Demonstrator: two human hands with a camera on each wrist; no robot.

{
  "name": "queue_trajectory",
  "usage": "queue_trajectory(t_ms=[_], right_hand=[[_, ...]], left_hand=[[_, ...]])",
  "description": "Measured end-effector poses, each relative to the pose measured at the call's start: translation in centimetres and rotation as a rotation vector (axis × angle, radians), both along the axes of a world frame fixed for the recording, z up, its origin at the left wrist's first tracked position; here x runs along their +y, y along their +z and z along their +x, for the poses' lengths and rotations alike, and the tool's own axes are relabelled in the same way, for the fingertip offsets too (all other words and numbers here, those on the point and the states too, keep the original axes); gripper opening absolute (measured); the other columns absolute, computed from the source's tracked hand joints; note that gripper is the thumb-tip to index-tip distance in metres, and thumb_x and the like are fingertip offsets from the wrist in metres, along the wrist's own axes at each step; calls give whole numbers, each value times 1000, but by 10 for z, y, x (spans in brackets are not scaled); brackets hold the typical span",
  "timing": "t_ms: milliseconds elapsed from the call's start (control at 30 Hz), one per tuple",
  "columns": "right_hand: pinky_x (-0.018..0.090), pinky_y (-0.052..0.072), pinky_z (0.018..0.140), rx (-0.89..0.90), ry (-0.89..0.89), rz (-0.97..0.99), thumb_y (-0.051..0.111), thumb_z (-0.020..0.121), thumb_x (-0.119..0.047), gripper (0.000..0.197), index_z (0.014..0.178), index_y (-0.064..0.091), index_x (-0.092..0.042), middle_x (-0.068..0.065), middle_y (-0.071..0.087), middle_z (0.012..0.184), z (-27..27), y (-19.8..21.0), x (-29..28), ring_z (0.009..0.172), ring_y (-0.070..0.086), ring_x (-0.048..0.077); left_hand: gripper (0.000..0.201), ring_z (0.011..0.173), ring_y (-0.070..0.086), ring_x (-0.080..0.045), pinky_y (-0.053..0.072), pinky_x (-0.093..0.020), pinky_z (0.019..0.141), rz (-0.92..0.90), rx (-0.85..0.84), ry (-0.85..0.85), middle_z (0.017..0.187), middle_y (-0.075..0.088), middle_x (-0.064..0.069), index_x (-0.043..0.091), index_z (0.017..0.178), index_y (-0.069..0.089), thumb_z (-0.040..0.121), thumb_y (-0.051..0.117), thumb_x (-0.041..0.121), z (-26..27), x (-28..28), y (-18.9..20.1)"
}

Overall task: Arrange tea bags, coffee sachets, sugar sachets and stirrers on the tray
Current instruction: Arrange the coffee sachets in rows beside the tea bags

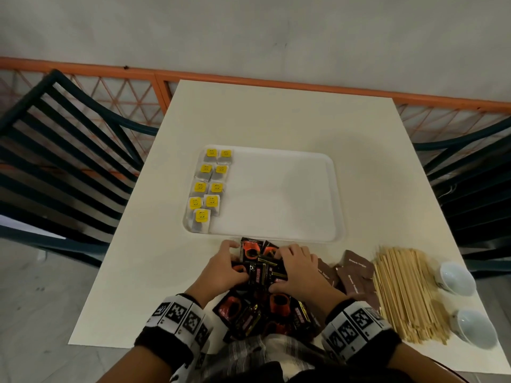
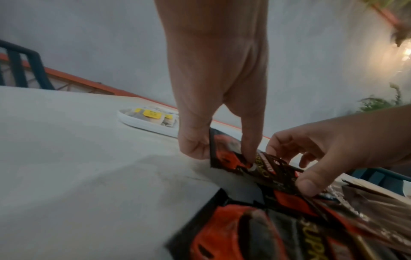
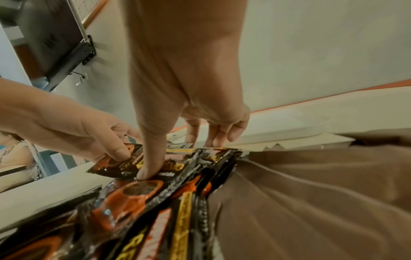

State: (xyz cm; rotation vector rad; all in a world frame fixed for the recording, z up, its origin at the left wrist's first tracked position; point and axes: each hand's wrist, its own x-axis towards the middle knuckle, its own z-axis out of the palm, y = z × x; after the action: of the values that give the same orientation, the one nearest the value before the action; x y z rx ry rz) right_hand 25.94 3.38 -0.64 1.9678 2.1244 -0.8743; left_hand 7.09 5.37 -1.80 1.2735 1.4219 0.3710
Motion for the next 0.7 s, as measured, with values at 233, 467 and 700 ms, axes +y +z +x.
queue_trajectory(t_ms=[233, 467, 700], right_hand=[[35, 26, 105, 153, 1, -42, 69, 77, -36, 71, 136, 33, -21, 1, 41, 133, -5, 7, 8, 125, 34, 22], [19, 38, 81, 364, 35, 30, 59, 89, -21, 33, 118, 51, -8, 3, 49, 110, 3, 26, 16, 97, 49, 16], [7, 39, 65, 458, -74, 89, 58, 90, -25, 13, 99, 52, -18, -4, 56, 89, 23, 39, 27, 82, 54, 12]], left_hand=[[13, 72, 59, -11, 46, -23, 67, 7, 24, -122, 80, 62, -1, 11, 90, 62, 78, 65, 10, -11, 1, 5], [21, 71, 65, -4, 47, -13, 62, 81, -151, -53, 82, 70, 6, 20, 99, 64, 81, 67, 7, -27, 3, 23], [20, 57, 48, -16, 36, -25, 53, 2, -347, 246, 57, 58, 1, 9, 80, 62, 64, 60, 20, -37, 10, 35]])
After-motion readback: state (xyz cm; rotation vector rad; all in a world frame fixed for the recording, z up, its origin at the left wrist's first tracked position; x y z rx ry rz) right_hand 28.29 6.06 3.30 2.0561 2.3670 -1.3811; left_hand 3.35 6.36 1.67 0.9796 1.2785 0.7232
